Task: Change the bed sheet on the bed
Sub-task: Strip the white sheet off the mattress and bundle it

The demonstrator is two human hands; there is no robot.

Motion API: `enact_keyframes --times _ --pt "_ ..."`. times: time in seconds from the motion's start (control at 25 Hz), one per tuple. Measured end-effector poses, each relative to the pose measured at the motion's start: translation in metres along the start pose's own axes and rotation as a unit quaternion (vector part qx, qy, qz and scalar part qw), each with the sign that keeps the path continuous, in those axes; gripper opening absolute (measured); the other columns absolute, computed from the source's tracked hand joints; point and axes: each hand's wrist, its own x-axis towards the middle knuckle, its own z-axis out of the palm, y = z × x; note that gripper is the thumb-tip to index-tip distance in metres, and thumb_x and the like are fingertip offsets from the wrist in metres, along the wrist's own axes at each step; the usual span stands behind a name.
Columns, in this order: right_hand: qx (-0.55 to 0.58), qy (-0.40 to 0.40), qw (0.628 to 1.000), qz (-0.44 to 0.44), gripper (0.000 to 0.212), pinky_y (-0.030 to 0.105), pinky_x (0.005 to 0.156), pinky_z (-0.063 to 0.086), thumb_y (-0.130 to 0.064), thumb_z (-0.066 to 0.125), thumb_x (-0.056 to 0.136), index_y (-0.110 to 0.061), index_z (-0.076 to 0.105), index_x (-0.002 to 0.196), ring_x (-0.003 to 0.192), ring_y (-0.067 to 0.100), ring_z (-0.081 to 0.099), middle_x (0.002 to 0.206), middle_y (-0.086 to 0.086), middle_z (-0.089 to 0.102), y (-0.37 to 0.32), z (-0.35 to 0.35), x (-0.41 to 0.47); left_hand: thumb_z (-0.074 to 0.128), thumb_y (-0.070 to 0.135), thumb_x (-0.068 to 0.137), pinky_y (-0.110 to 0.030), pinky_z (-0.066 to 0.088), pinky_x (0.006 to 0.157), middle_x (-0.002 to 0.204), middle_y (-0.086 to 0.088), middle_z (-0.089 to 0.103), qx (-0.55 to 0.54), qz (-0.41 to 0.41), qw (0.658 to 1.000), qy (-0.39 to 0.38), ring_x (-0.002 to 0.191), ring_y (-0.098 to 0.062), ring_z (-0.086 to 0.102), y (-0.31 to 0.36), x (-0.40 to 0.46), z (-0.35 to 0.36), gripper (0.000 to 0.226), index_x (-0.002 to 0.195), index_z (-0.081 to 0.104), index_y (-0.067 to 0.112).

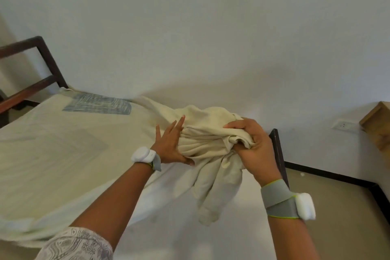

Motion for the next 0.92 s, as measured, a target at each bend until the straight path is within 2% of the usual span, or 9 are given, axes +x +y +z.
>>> enact_keyframes --times 0.08,0.12,0.2,0.32,0.44,0.56,0.72,0.84,0.92 --pt "0.018 0.021 1.0 0.006 0.041 0.028 0.097 0.046 0.01 0.066 0.07 -0.023 0.068 0.095 0.111 0.014 0.06 0.107 0.003 0.066 -0.002 -0.012 0.004 0.056 0.084 0.059 -0.039 0.032 0.106 0.125 0.005 0.059 -0.04 -0.042 0.997 -0.057 0.124 -0.015 0.05 0.012 0.001 -0.004 0.104 0.142 0.034 0.026" --pt "0.019 0.039 0.999 0.016 0.046 0.028 0.097 0.047 0.012 0.065 0.071 -0.026 0.067 0.095 0.109 0.013 0.06 0.107 0.004 0.065 0.002 -0.014 0.004 0.057 0.071 0.075 -0.03 0.043 0.083 0.107 -0.003 0.065 -0.058 -0.071 0.993 -0.071 0.106 -0.023 0.06 0.016 0.001 0.0 0.07 0.119 0.055 0.018" --pt "-0.003 0.076 0.997 0.032 0.055 0.026 0.096 0.046 0.013 0.063 0.069 -0.036 0.064 0.093 0.106 0.014 0.059 0.106 0.003 0.062 0.013 -0.012 0.004 0.053 0.047 0.092 -0.029 0.036 0.058 0.086 -0.011 0.061 -0.051 -0.112 0.992 -0.032 0.081 -0.027 0.058 0.021 -0.005 0.009 0.038 0.083 0.057 0.01" --pt "-0.066 0.093 0.993 0.043 0.048 0.014 0.089 0.042 0.012 0.057 0.069 -0.029 0.062 0.094 0.103 0.019 0.057 0.106 0.003 0.056 0.026 0.0 -0.002 0.049 0.029 0.095 -0.029 0.037 0.064 0.087 -0.017 0.065 -0.031 -0.178 0.982 0.063 0.073 -0.027 0.054 0.022 -0.02 0.004 0.03 0.076 0.054 0.007" --pt "-0.215 0.011 0.974 0.07 0.038 0.032 0.078 0.048 -0.008 0.054 0.074 -0.028 0.058 0.106 0.103 0.027 0.053 0.115 0.002 0.047 0.038 0.032 -0.022 0.049 0.017 0.092 -0.031 0.039 0.062 0.083 -0.019 0.066 -0.053 -0.218 0.962 0.158 0.07 -0.031 0.057 0.022 -0.036 -0.016 0.024 0.073 0.059 0.006" --pt "-0.307 -0.152 0.933 0.109 0.076 0.039 0.077 0.048 -0.016 0.059 0.081 -0.043 0.023 0.142 0.106 0.031 0.048 0.124 0.003 0.036 0.039 0.08 -0.051 0.049 0.017 0.092 -0.03 0.037 0.063 0.086 -0.016 0.066 -0.011 -0.194 0.963 0.187 0.075 -0.031 0.059 0.036 -0.064 -0.022 0.021 0.079 0.062 0.006" --pt "-0.219 -0.222 0.943 0.112 0.111 0.041 0.081 0.05 -0.024 0.069 0.078 -0.059 -0.017 0.139 0.106 0.032 0.049 0.13 0.007 0.028 0.026 0.135 -0.072 0.051 0.018 0.088 -0.033 0.04 0.068 0.101 -0.01 0.057 0.062 -0.128 0.973 0.18 0.089 -0.03 0.057 0.048 -0.1 -0.02 0.014 0.098 0.056 0.01" --pt "-0.184 -0.195 0.954 0.135 0.098 0.036 0.071 0.049 -0.023 0.058 0.083 -0.065 -0.013 0.136 0.09 0.031 0.058 0.123 0.003 0.034 0.03 0.151 -0.057 0.049 0.015 0.085 -0.032 0.038 0.072 0.103 -0.009 0.05 0.119 -0.013 0.983 0.142 0.088 -0.029 0.052 0.045 -0.121 -0.03 0.019 0.103 0.05 0.009" --pt "-0.137 -0.183 0.962 0.147 0.077 0.039 0.073 0.052 -0.029 0.056 0.074 -0.063 0.02 0.134 0.091 0.029 0.061 0.123 -0.003 0.046 0.029 0.166 -0.046 0.05 0.02 0.083 -0.032 0.04 0.073 0.1 -0.007 0.05 0.139 0.068 0.982 0.11 0.085 -0.025 0.051 0.027 -0.133 -0.048 0.023 0.104 0.052 0.01"
